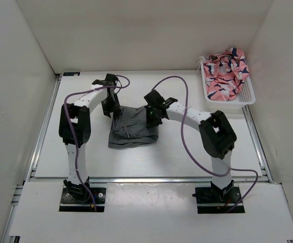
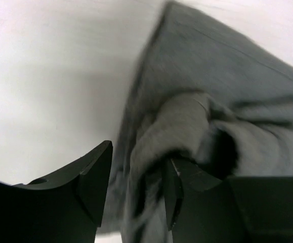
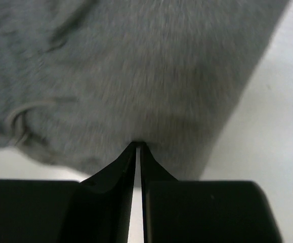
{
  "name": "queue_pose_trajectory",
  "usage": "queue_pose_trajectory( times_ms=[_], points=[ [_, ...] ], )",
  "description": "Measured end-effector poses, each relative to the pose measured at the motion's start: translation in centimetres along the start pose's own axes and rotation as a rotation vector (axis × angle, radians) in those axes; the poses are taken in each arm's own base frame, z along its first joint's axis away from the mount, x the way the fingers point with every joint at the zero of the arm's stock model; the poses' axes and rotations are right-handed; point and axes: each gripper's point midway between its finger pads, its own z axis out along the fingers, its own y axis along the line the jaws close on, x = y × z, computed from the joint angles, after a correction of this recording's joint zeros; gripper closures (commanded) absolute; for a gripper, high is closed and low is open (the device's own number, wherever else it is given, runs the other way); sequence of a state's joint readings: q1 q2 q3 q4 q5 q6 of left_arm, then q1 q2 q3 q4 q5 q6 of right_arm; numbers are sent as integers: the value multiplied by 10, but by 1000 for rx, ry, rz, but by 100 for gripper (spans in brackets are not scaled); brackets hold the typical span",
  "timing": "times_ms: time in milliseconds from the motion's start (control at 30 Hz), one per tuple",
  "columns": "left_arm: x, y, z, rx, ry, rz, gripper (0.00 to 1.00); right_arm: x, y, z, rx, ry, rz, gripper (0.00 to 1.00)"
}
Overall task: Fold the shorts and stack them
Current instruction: Fold the shorts
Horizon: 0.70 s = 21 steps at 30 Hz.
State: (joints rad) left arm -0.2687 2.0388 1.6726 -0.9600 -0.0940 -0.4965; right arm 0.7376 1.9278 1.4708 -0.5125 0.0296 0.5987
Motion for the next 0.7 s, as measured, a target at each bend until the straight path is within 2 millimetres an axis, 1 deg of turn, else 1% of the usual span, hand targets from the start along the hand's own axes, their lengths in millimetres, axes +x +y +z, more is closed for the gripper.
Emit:
queue_pose_trajectory(
  times_ms=[67,100,133,167,233,267,300,367,400,433,467,533,600,633,700],
  points=[
    [4,4,26,-26,48,7,47,6,-5,25,20,40,4,79],
    [7,6,34,-34,69,9,47,9,-8,33,28,55,7,76],
    [9,7,37,-33,85,6,47,14,-11,39,37,70,7,65],
    [8,7,36,-31,89,9,45,15,-12,40,40,75,10,55],
    [1,6,24,-28,73,18,41,10,-10,34,36,58,10,32],
    [-4,7,16,-26,59,19,38,6,-8,26,40,37,2,16],
    [-9,6,6,-20,39,24,31,-1,-7,14,45,9,-4,12],
    [-22,8,-19,-5,-11,24,25,-19,-6,-19,53,-72,-15,5],
    [-29,10,-35,7,-46,17,23,-31,-4,-42,50,-130,-18,3],
    [-34,14,-52,18,-77,7,21,-43,-4,-68,48,-191,-16,1],
    [-39,18,-73,33,-117,-3,21,-54,-4,-94,43,-256,-9,1],
    [-48,27,-119,68,-211,-29,21,-76,-13,-153,37,-404,22,1],
    [-52,38,-164,105,-317,-56,20,-86,-35,-204,59,-534,72,1],
    [-49,45,-183,120,-361,-68,20,-86,-50,-223,86,-578,96,1],
    [-37,57,-212,142,-427,-87,20,-77,-83,-248,165,-635,143,1]
  ],
)
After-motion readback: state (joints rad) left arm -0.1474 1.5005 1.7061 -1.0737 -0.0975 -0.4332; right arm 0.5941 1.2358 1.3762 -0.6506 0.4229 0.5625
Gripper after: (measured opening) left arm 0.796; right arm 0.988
